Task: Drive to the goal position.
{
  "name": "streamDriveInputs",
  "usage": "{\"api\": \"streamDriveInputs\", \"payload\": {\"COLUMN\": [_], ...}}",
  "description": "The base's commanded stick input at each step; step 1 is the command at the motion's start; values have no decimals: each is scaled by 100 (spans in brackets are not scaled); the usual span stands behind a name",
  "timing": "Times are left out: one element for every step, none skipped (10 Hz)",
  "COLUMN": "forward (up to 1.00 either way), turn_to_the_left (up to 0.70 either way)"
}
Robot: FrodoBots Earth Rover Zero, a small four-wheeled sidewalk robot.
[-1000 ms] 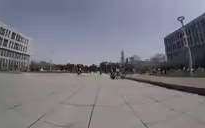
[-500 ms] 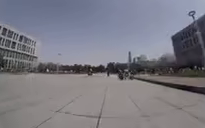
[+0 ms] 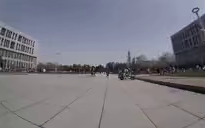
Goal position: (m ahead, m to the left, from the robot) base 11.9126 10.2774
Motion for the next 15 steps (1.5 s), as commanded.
{"api": "streamDriveInputs", "payload": {"forward": [100,100,100,100,100,100,100,100,100,100,100,100,100,100,100], "turn_to_the_left": [0,0,0,0,0,0,0,0,0,0,0,0,0,0,0]}}
